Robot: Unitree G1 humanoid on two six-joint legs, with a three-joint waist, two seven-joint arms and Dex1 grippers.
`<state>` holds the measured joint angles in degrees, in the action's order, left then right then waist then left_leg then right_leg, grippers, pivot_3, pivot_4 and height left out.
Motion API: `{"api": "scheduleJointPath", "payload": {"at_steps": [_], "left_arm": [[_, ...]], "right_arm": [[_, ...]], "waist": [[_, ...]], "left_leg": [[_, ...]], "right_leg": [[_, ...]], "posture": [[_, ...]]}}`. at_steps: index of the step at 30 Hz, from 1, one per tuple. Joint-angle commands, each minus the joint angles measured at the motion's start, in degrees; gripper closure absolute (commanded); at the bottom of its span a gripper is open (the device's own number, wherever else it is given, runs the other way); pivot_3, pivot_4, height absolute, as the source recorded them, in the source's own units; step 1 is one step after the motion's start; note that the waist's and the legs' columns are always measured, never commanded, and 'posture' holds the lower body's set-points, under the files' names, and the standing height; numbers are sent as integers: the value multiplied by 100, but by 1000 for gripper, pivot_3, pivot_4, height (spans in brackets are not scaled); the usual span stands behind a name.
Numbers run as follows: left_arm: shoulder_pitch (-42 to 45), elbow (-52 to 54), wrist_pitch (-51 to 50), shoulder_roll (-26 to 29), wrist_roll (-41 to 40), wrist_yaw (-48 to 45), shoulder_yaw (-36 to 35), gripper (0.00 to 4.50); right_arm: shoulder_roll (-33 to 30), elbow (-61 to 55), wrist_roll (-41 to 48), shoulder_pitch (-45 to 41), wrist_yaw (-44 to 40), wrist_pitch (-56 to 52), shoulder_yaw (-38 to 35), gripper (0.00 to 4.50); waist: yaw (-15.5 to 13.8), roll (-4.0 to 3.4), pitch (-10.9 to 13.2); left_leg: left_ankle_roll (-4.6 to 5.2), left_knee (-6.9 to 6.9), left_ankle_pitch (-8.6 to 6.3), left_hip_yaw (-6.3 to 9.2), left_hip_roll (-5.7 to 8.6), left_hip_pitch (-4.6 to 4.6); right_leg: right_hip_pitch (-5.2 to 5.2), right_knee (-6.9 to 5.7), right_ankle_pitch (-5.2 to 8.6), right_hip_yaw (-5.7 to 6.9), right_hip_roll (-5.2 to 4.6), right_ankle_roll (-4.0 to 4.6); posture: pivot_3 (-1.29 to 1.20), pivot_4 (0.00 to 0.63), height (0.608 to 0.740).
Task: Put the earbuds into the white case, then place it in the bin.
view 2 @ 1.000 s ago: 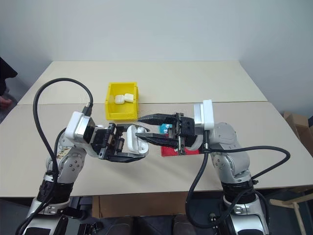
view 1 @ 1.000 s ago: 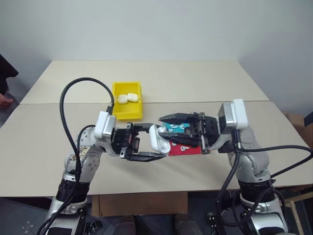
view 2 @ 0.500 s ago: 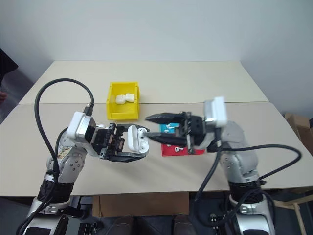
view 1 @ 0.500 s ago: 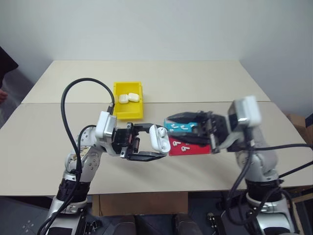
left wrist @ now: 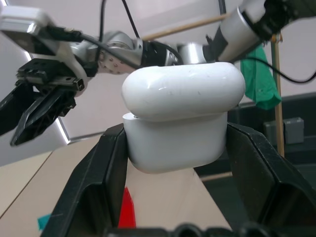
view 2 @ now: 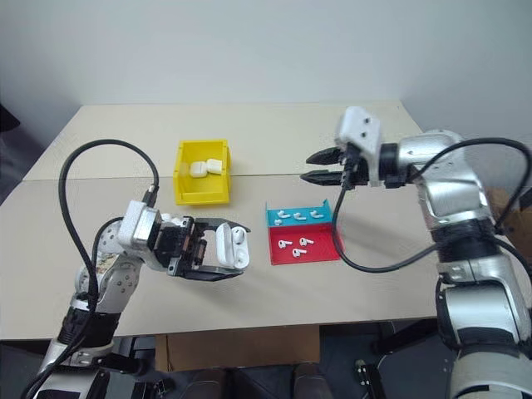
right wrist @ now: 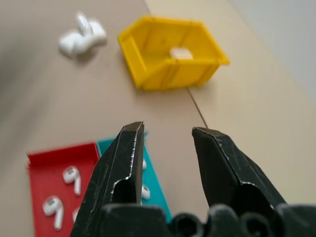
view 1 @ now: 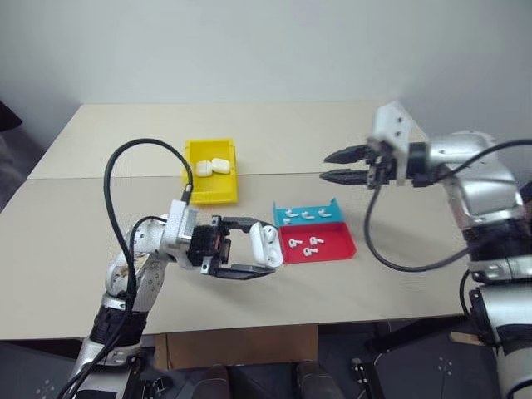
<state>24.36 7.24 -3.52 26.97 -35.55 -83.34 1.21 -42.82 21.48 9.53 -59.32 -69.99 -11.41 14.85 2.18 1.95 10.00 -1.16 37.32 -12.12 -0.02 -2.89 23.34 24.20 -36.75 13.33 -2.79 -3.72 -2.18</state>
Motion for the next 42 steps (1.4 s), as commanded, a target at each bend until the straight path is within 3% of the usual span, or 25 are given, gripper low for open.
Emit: {"api": "scheduleJointPath", "payload": {"at_steps": [1, 9, 16, 42], "left_arm": [[-142, 144, 94, 125, -31, 24, -120, 1754], [-627, 342, 237, 404, 16, 125, -311, 1754], [-729, 614, 174, 401, -28, 357, -302, 1754], [-877, 876, 170, 442, -24, 636, -236, 1754]], "right_arm": [[149, 691, -813, -551, -387, 663, 537, 2531], [957, 3196, -2437, -1756, -263, 1924, 1561, 2531], [1406, 4616, -3186, -2182, 53, 2694, 1796, 2531], [1980, 5537, -3939, -2290, 819, 2489, 1649, 2531]], "waist": [[16, -1, 1], [39, -7, 4], [22, -10, 6], [48, -22, 14]], "left_leg": [[0, 0, 0, 0, 0, 4], [0, -5, 0, -1, -2, -2], [-1, -6, 0, -1, -3, 1], [-1, -8, 1, 0, -4, -10]], "right_leg": [[3, 2, 0, 0, -1, 0], [6, -6, -1, 2, -1, 4], [6, -4, -2, 3, -2, 5], [7, -24, 0, 2, 0, 11]], "posture": [[0, 150, 740], [0, 150, 740], [0, 150, 740], [0, 150, 740]]}}
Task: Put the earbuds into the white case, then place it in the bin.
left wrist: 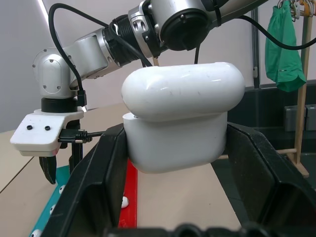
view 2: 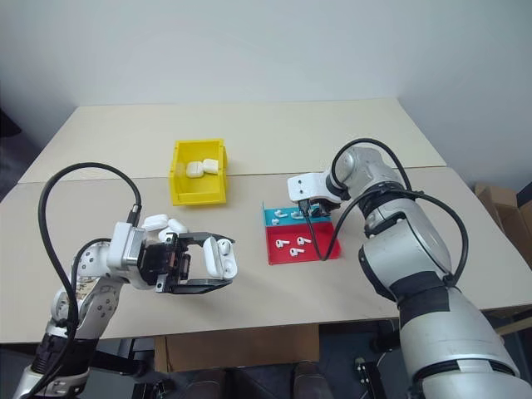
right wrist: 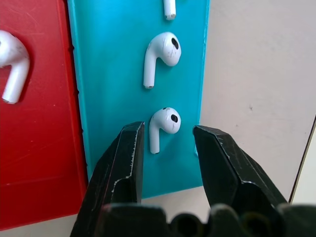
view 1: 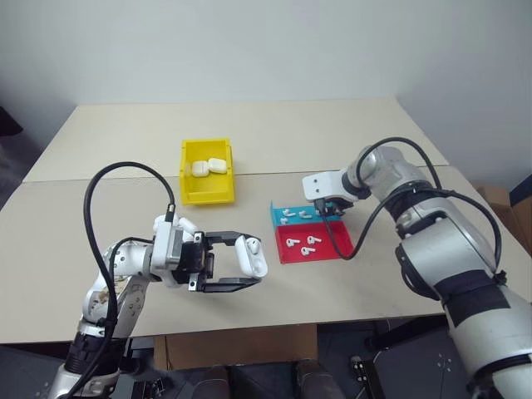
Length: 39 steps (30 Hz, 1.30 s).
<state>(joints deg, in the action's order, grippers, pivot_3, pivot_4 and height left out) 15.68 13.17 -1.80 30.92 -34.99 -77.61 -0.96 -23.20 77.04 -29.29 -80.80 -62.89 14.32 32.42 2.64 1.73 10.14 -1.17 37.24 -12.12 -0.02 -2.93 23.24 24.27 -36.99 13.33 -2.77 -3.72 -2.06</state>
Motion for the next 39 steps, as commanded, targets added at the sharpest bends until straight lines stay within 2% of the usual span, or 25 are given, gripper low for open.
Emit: {"api": "scheduleJointPath", "payload": {"at_steps": [1, 26, 28, 39], "left_arm": [[-14, 295, -3, 51, -82, 73, -18, 1754], [-99, 476, -25, 126, -32, 261, 13, 1754], [-101, 476, -21, 136, -26, 261, 17, 1754], [-76, 476, -50, 156, -46, 292, 26, 1754]], "right_arm": [[28, -11, -78, -139, 128, -76, -108, 2531], [130, 101, -309, -12, 259, -267, -255, 2531], [133, 103, -311, -7, 269, -272, -276, 2897], [160, 92, -288, -7, 223, -208, -332, 2897]], "waist": [[3, 0, 0], [2, 0, 0], [5, 0, 0], [5, 0, 0]], "left_leg": [[0, 0, 0, 0, 0, 0], [0, 0, 0, 1, 0, 0], [0, 0, 0, 0, 0, 0], [0, 0, 0, 0, 0, 0]], "right_leg": [[0, 0, 0, 0, 0, 0], [0, 0, 0, 0, 0, 0], [0, 0, 0, 0, 0, 0], [0, 0, 0, 0, 0, 0]], "posture": [[0, 150, 740], [0, 150, 740], [0, 150, 740], [0, 150, 740]]}}
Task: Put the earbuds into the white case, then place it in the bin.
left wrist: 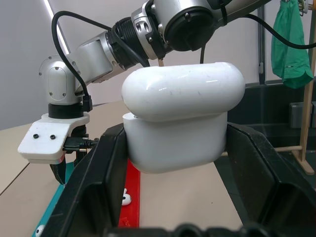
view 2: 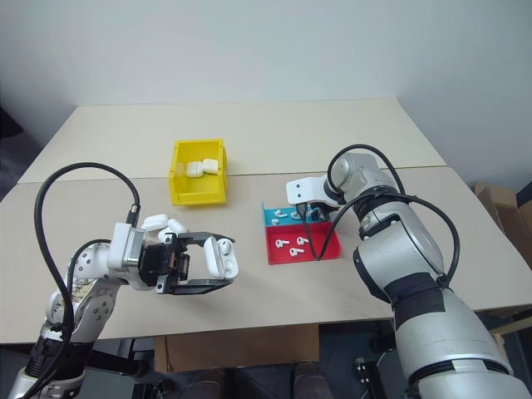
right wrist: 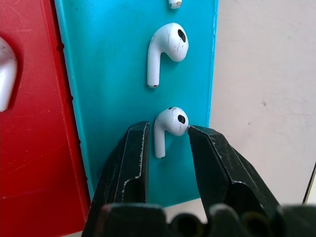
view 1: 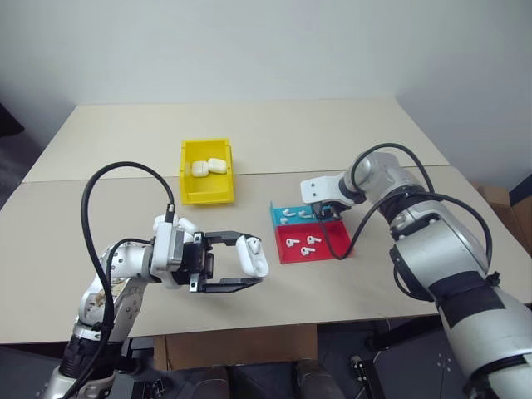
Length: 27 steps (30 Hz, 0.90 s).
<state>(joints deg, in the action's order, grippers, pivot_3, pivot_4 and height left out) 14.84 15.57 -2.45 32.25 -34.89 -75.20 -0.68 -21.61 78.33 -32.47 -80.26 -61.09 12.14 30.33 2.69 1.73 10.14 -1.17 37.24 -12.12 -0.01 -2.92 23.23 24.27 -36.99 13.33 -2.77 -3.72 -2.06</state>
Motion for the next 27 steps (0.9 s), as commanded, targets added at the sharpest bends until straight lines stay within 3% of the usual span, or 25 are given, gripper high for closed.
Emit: {"api": "scheduleJointPath", "payload": {"at_steps": [1, 22, 24, 27], "left_arm": [[9, 239, 14, 21, -56, 59, 1, 1754], [-100, 369, 16, 26, -32, 228, 38, 1754], [-93, 366, 12, 37, -32, 227, 38, 1754], [-93, 375, -2, 49, -44, 232, 31, 1754]], "right_arm": [[3, -36, 26, -60, 46, 20, -119, 2897], [4, 3, 4, 5, 54, -53, -117, 2897], [14, 3, 33, 6, 68, -90, -148, 3250], [14, -3, 31, 5, 60, -58, -151, 3250]], "waist": [[1, 0, 0], [0, 0, 0], [0, 0, 0], [-1, 0, 0]], "left_leg": [[0, 0, 0, 0, 0, 0], [0, 0, 0, 0, 0, -1], [0, 0, 0, 0, 0, -2], [0, 0, 0, 0, 0, -1]], "right_leg": [[0, 0, 0, 0, 0, 0], [-1, -1, 0, 0, 0, 0], [-1, -1, 0, 0, 0, 0], [-1, -1, 0, 0, 0, 0]], "posture": [[0, 150, 740], [0, 150, 740], [0, 150, 740], [0, 150, 740]]}}
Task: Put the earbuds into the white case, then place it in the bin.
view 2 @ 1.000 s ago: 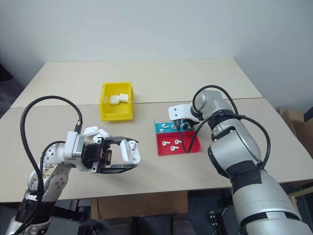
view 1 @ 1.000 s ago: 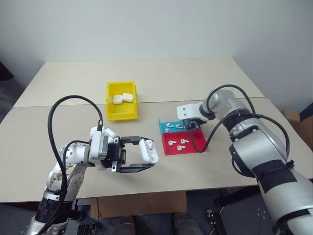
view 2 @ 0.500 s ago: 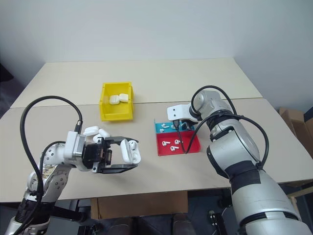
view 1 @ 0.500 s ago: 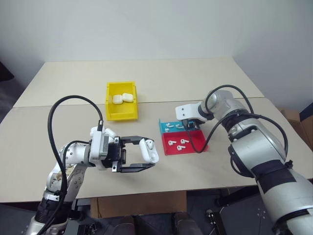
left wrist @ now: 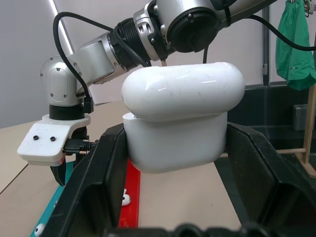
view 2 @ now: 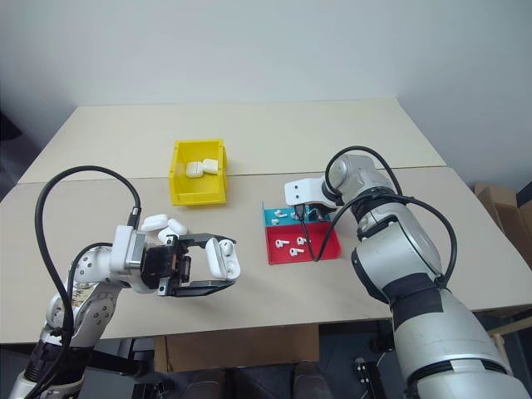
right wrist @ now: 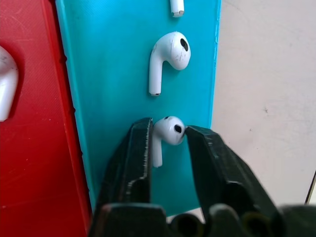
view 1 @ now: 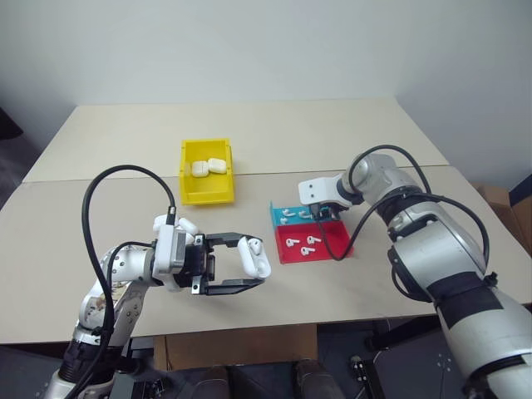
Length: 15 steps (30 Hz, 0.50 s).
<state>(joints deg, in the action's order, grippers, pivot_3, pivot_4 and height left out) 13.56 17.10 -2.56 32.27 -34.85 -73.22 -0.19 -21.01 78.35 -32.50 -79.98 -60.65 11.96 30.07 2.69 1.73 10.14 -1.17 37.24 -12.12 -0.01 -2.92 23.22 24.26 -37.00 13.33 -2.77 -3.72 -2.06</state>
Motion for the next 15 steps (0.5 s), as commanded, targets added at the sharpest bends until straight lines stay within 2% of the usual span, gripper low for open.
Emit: {"api": "scheduleJointPath", "payload": {"at_steps": [1, 15], "left_arm": [[36, 220, 7, 46, -53, 33, -19, 1754], [94, 107, 35, 24, -82, -50, -22, 1754]], "right_arm": [[-49, -6, 18, -22, 16, -38, -113, 3250], [-78, -101, 257, -235, -173, 22, -510, 3250]], "waist": [[0, 0, 0], [1, 0, 0]], "left_leg": [[0, 0, 0, 0, 0, 0], [0, 0, 0, 0, 0, 1]], "right_leg": [[0, 0, 0, 0, 0, 0], [0, 0, 0, 0, 0, 0]], "posture": [[0, 150, 740], [0, 150, 740]]}}
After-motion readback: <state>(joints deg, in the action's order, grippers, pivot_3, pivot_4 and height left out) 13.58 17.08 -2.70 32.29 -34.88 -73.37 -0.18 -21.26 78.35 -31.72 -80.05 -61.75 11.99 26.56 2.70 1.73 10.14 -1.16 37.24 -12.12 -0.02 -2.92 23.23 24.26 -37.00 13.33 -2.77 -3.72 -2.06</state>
